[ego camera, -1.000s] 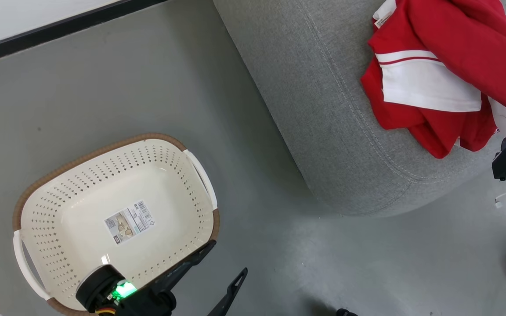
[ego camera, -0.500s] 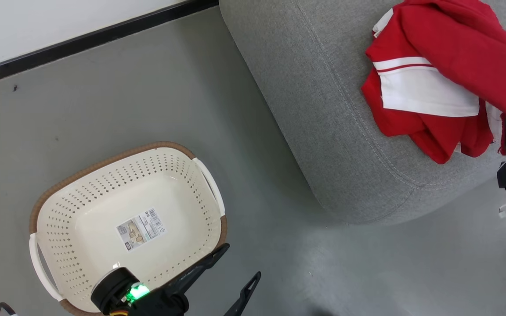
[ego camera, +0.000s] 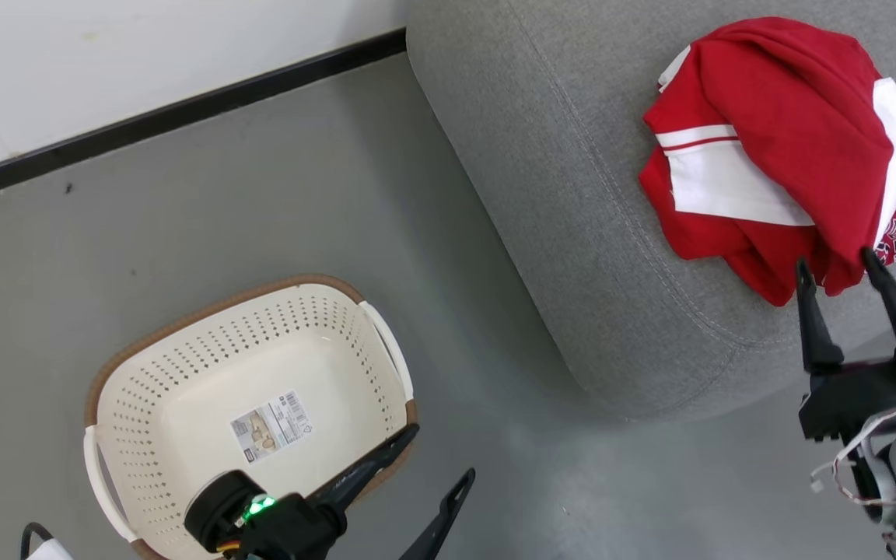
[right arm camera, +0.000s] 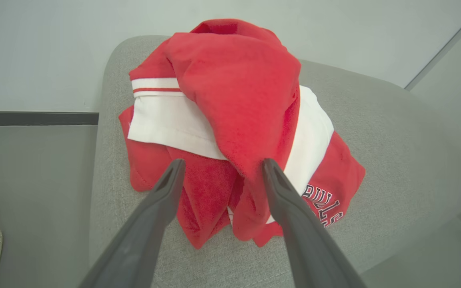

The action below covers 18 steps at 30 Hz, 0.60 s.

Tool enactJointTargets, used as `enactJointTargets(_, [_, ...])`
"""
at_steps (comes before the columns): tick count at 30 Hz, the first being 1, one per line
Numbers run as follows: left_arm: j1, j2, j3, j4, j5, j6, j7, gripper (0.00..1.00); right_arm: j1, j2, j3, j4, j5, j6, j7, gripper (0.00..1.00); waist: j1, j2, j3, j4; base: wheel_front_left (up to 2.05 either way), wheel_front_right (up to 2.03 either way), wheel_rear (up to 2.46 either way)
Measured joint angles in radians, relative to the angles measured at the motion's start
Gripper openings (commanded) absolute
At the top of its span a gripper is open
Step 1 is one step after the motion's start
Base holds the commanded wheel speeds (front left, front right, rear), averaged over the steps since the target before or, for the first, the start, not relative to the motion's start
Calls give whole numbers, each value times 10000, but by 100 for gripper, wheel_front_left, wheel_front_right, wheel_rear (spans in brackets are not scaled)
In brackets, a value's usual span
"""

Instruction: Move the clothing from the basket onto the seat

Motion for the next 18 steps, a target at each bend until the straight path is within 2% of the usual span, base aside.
enactJointTargets(5, [-132,-571,284,454,-171,199,-401,100,821,286,163,-466,19,-4,-13,100,-1,0,-310,231,0,0,0])
enactJointTargets(11, [-129,-918,759,1275,-274,506,-936,100,1536,886,449,-1127,140,4,-86,100,0,0,-689,753,0,0,0])
enactJointTargets(18, [-27,-1358,1603,2359,-686,1016,-1676,100,1658,949,470,-1195,336,192,-88,100,-1,0,-1177,1601,0,0,0])
